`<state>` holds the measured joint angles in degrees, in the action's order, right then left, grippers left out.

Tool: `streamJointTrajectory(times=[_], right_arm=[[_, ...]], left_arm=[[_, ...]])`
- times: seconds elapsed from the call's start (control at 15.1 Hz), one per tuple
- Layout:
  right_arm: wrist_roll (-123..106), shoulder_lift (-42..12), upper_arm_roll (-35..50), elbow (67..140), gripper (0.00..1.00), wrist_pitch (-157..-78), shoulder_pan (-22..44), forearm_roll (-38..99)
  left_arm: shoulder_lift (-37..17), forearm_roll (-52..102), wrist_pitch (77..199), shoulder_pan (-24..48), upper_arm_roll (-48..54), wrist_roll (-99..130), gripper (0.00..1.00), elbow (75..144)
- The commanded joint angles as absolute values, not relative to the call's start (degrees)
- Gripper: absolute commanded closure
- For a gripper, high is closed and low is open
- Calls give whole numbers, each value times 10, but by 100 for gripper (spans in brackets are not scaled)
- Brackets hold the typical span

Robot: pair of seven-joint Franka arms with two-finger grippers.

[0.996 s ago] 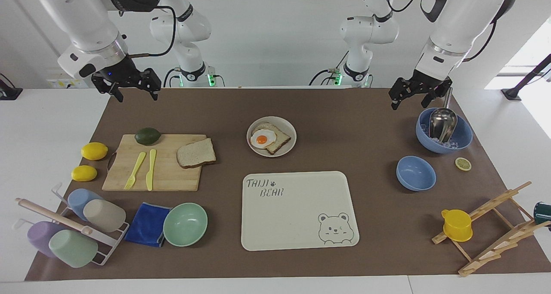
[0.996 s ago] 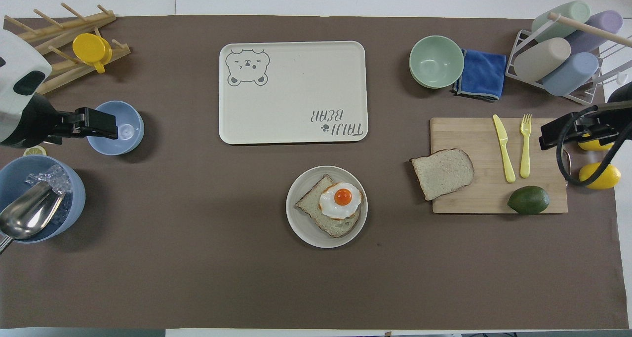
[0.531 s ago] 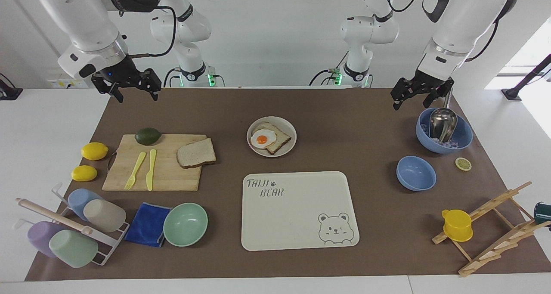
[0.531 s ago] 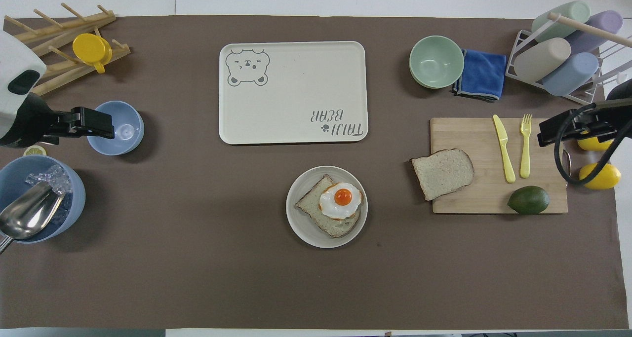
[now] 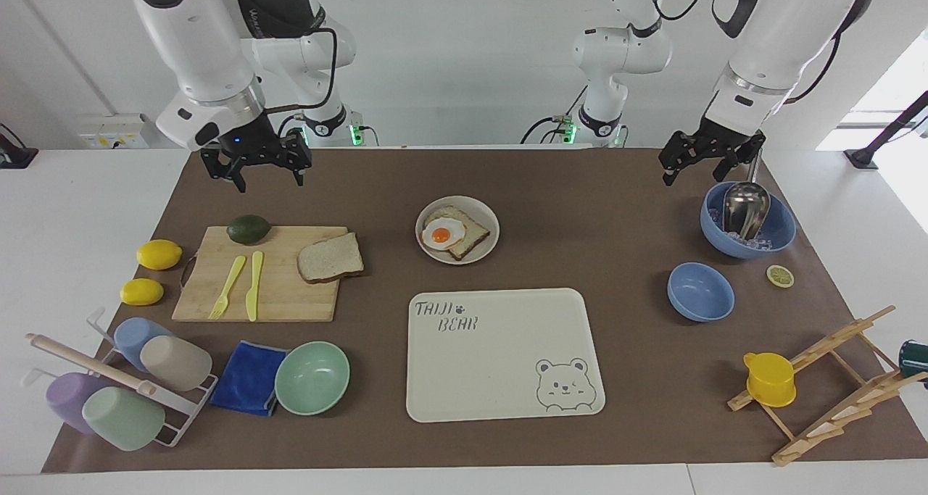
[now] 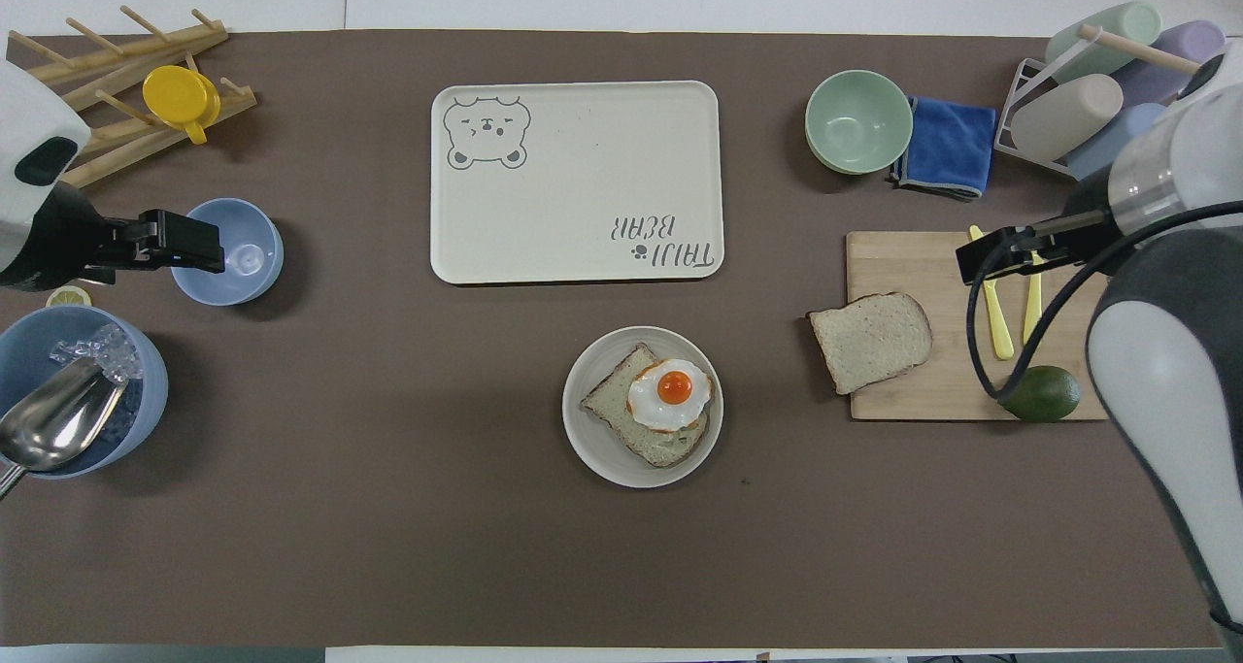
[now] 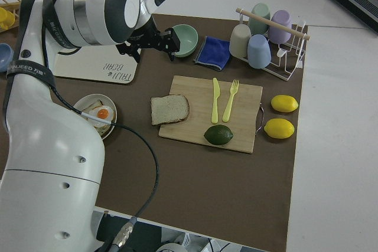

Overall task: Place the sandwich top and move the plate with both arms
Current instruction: 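Reach the right gripper toward the bread slice on the cutting board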

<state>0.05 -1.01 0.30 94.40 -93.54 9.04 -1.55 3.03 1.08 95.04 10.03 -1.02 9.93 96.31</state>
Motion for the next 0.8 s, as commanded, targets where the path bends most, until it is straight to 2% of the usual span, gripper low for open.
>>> streamJointTrajectory(times=[0.0, 0.13, 0.27, 0.4, 0.73], right_arm=[[63, -34, 4, 978, 0, -971, 164, -101], [117, -78, 4, 980, 0, -994, 212, -147], [150, -109, 4, 1003, 0, -1040, 225, -147], [184, -101, 4, 1062, 0, -1077, 251, -151], [243, -138, 4, 1102, 0, -1085, 304, -294]], left_arm=[[33, 4, 947, 92, -4, 97, 0, 962], [33, 4, 946, 91, -5, 97, 0, 963], [33, 4, 947, 91, -5, 97, 0, 963], [33, 4, 946, 91, -5, 97, 0, 963], [33, 4, 947, 91, -5, 97, 0, 964]])
